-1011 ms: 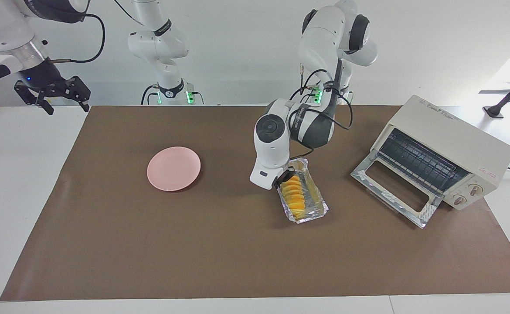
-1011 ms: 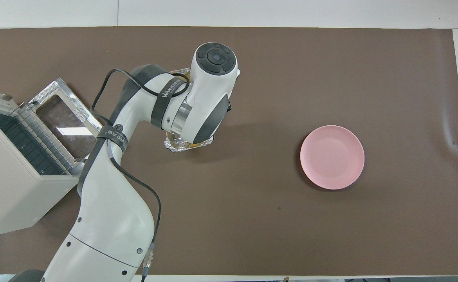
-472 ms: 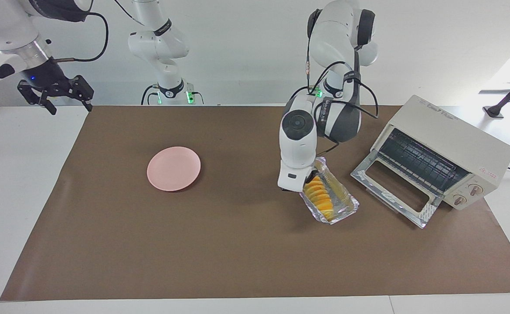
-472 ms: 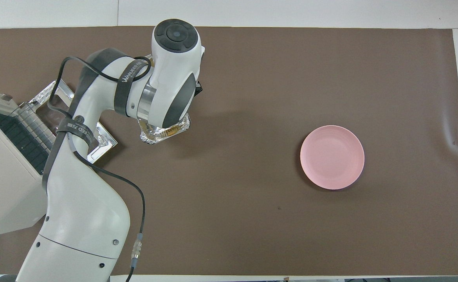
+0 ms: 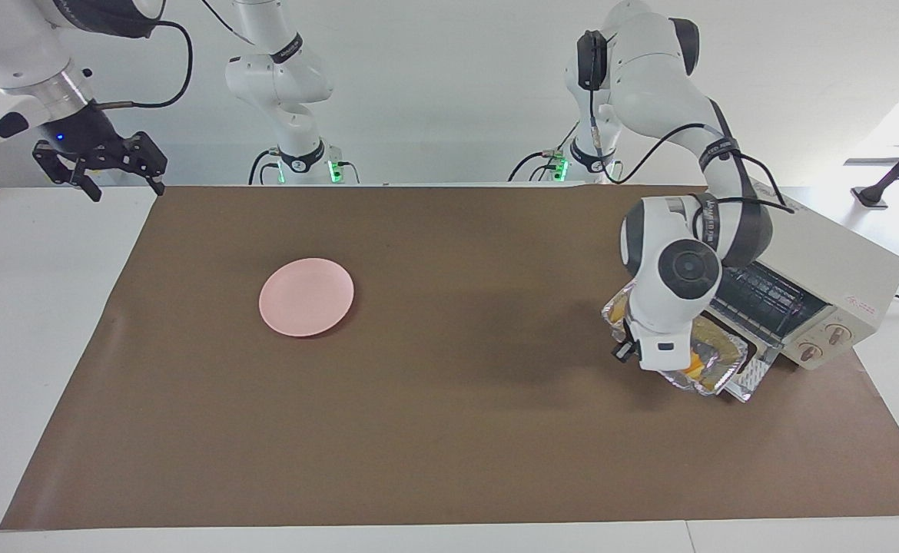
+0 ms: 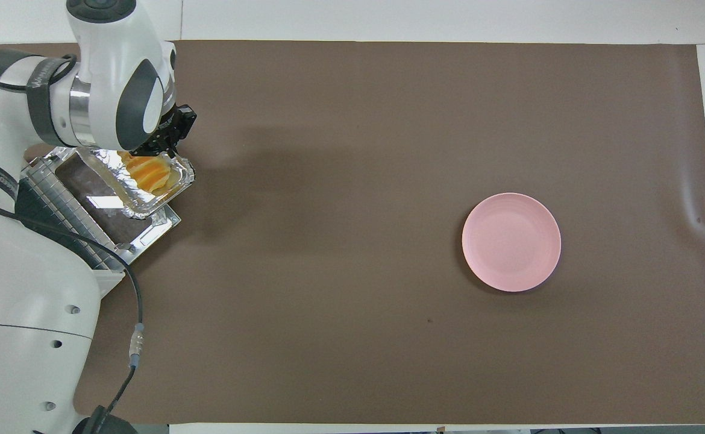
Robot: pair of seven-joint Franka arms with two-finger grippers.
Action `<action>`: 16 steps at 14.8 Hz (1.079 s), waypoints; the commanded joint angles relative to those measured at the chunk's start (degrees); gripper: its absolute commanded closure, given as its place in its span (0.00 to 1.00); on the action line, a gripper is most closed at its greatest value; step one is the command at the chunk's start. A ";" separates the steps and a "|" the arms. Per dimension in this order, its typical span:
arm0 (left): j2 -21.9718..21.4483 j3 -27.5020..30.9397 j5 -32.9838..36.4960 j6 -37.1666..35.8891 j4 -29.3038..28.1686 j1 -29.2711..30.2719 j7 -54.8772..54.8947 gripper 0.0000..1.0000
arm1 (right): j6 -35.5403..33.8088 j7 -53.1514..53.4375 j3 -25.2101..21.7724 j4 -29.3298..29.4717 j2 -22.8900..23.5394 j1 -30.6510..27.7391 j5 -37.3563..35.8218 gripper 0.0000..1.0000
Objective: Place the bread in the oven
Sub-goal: 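Lower the foil tray into the open oven with the left gripper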
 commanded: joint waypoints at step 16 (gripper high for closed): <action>-12.65 4.53 2.62 -1.29 -17.73 5.17 11.56 1.00 | -0.13 -0.41 0.73 -1.66 -1.54 -0.62 -1.09 0.00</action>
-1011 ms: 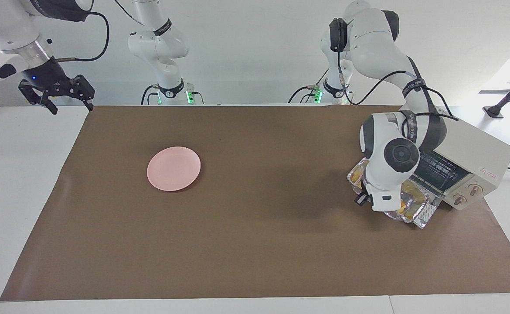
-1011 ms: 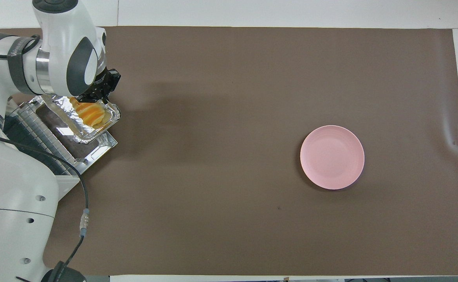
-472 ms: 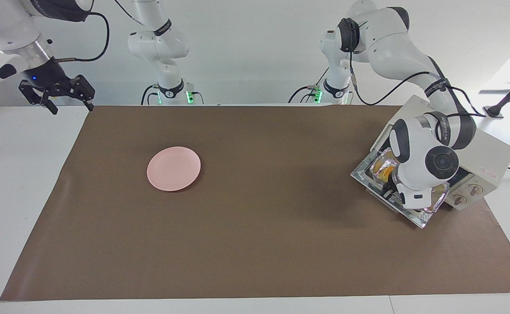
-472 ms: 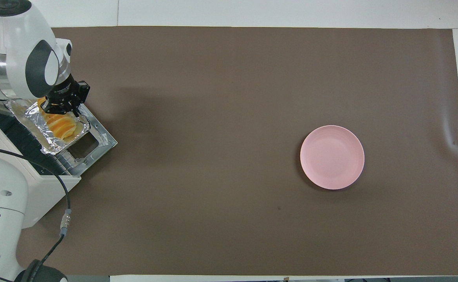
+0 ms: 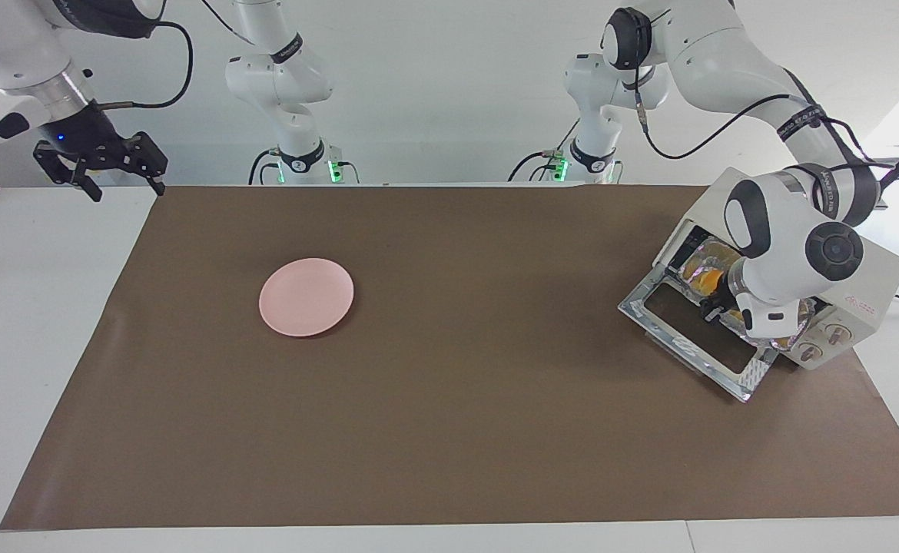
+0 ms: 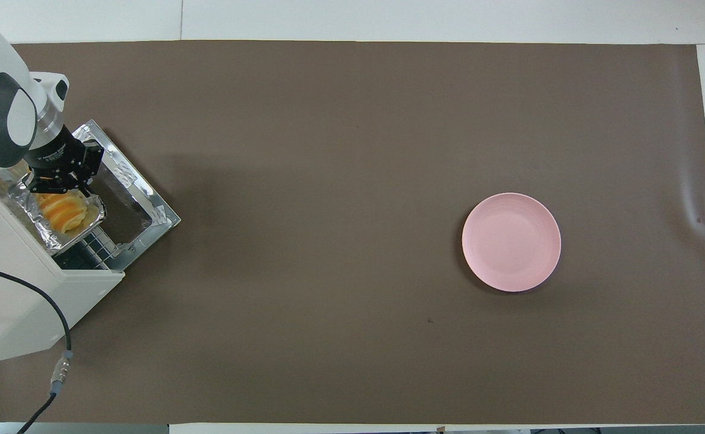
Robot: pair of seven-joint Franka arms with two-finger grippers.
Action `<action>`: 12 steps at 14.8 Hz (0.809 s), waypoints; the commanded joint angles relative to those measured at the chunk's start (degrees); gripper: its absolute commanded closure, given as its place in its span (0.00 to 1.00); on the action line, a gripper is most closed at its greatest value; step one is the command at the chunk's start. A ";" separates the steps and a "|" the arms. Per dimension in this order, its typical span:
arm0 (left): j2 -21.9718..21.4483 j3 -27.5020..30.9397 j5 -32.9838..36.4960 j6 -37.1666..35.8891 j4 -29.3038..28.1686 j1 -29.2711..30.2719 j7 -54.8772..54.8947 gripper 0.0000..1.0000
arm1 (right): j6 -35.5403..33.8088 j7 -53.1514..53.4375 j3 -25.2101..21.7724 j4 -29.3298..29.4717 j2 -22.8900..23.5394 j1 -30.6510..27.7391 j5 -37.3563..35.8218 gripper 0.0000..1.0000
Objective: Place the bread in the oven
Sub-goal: 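Lower the foil tray into the open oven with the left gripper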
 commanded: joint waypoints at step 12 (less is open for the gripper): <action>-4.69 1.08 3.04 1.62 -6.84 0.09 0.34 1.00 | -0.13 -0.41 0.72 -1.55 -1.51 -0.62 -1.09 0.00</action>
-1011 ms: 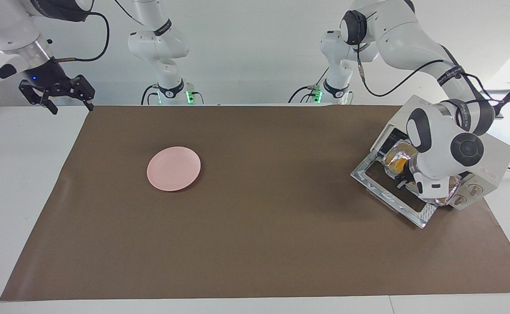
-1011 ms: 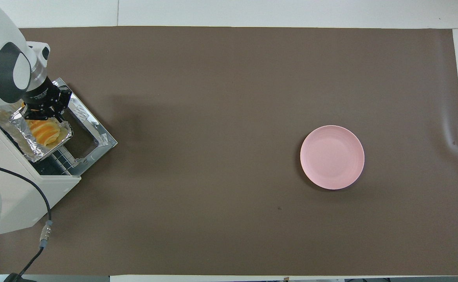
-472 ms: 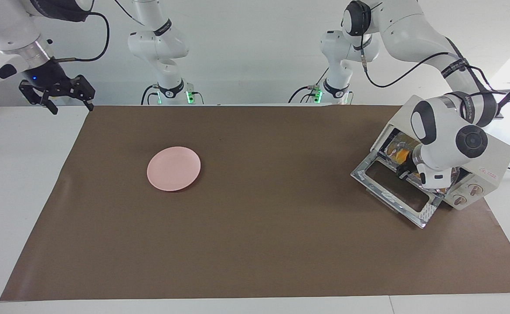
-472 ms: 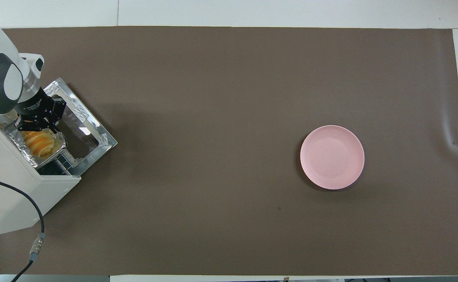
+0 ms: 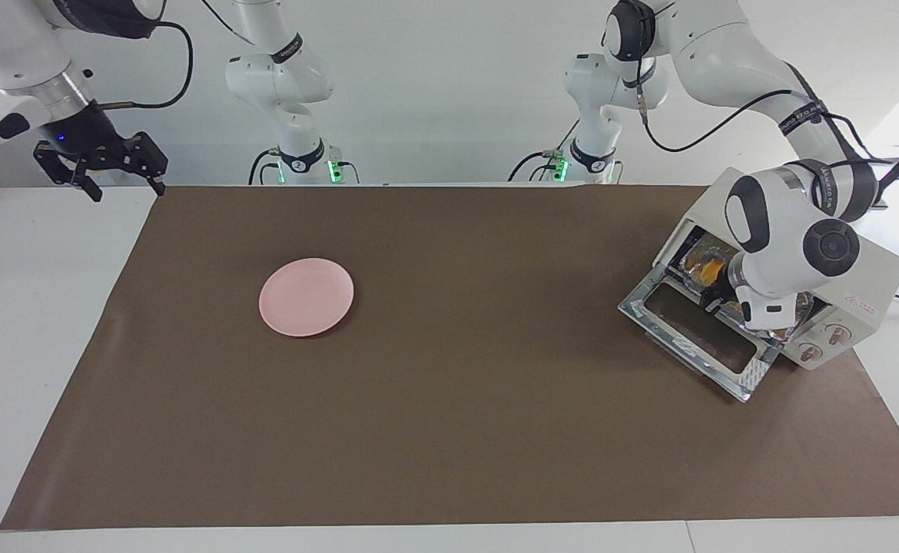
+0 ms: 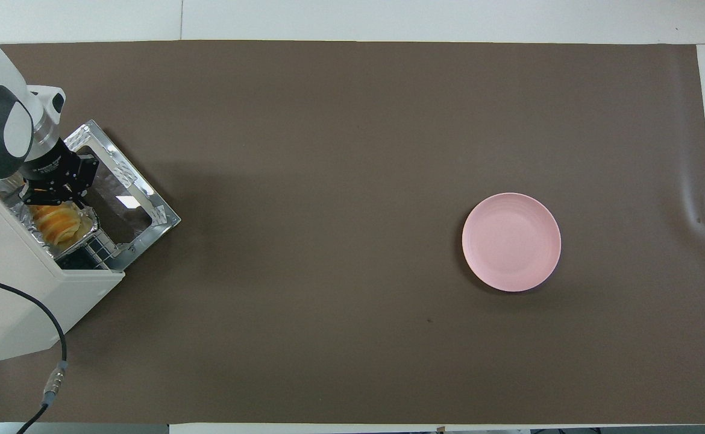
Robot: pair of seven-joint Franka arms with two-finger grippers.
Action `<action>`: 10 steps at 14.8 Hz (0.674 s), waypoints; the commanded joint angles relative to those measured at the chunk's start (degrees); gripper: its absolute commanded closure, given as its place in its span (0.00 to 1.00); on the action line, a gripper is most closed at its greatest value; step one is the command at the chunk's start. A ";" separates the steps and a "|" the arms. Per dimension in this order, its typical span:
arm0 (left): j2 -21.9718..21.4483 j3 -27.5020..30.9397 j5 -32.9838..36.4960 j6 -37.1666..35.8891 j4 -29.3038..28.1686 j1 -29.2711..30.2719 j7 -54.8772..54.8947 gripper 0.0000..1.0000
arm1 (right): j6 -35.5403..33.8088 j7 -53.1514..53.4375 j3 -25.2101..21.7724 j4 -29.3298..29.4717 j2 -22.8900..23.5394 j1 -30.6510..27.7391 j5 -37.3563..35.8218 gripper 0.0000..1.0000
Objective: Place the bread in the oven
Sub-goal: 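Lower the foil tray into the open oven with the left gripper, then open the left gripper and pull it back out of the oven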
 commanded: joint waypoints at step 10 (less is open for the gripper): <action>-3.52 0.94 1.11 1.80 -4.12 0.31 0.23 0.00 | -0.13 -0.41 0.72 -1.58 -1.49 -0.62 -1.09 0.00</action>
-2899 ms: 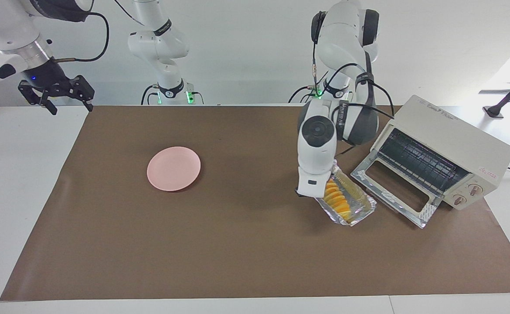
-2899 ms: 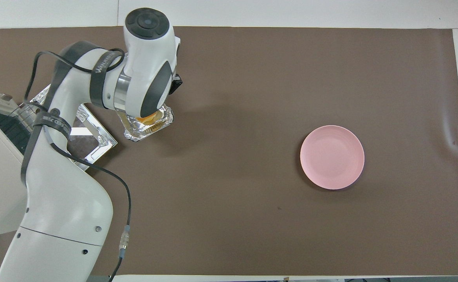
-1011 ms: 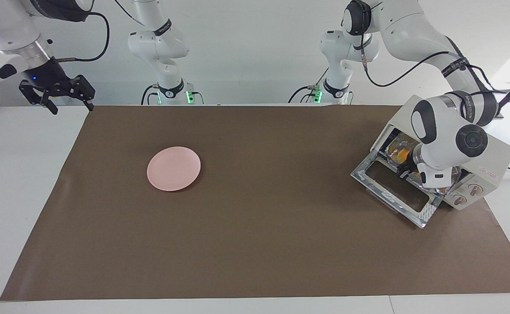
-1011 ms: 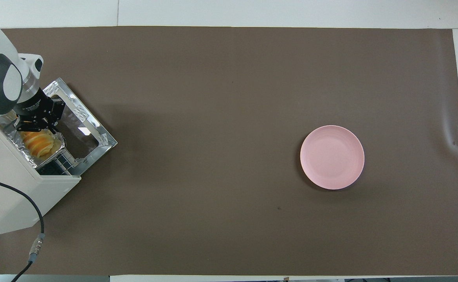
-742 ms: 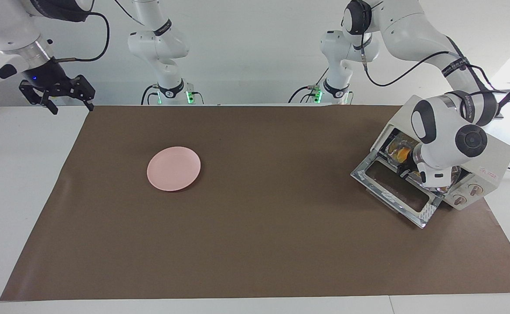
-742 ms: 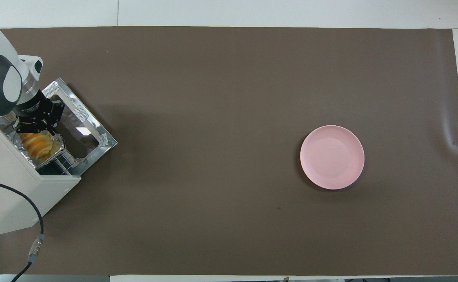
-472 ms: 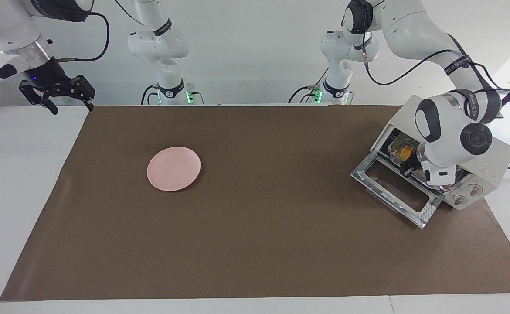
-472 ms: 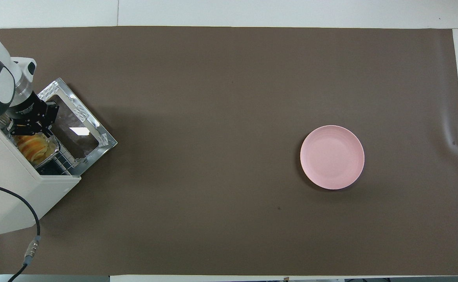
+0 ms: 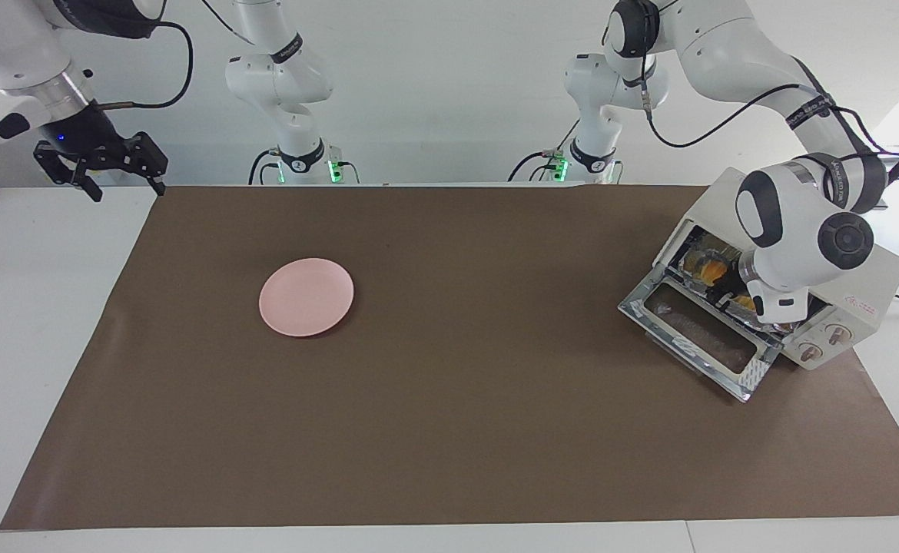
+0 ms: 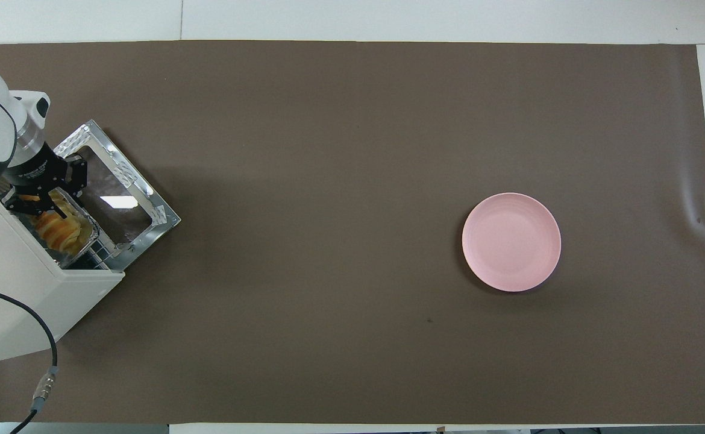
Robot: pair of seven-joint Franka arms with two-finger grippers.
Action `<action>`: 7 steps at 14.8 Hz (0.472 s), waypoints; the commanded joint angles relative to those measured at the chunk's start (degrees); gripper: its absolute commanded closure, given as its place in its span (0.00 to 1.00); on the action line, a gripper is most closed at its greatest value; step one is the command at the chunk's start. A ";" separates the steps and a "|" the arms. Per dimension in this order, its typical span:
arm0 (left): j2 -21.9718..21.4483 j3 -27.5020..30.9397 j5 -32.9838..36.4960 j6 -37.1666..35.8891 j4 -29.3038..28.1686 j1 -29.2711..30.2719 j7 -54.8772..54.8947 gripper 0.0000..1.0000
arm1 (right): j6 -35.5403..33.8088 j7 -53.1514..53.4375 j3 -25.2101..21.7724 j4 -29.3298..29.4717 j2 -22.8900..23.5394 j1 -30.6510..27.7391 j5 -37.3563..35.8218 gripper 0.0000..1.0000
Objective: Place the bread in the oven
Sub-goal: 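Open the left gripper and pull it back out of the oven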
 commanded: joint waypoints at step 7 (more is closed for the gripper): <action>-1.98 -0.47 0.24 3.86 1.27 -0.62 0.58 0.00 | -0.13 -0.41 0.72 -1.46 -1.48 -0.62 -1.09 0.00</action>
